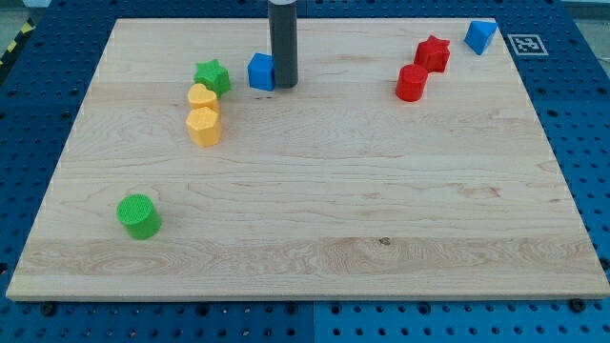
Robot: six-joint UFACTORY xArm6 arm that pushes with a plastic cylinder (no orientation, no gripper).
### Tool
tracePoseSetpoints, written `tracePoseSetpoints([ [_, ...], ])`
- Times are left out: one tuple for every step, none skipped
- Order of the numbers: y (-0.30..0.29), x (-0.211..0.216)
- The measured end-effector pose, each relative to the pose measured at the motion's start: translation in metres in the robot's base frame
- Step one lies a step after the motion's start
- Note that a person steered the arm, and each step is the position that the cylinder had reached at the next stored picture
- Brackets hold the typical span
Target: Keep the green circle below the hexagon
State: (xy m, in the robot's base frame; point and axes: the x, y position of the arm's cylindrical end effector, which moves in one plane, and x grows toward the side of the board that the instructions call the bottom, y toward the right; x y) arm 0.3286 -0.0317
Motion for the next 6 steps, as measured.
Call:
tracePoseSetpoints([
  [0.000,-0.003],
  [-0.009,-0.004],
  [-0.008,-0.007],
  [0.013,0.009],
  [0.013,0.074],
  [0.000,0.146],
])
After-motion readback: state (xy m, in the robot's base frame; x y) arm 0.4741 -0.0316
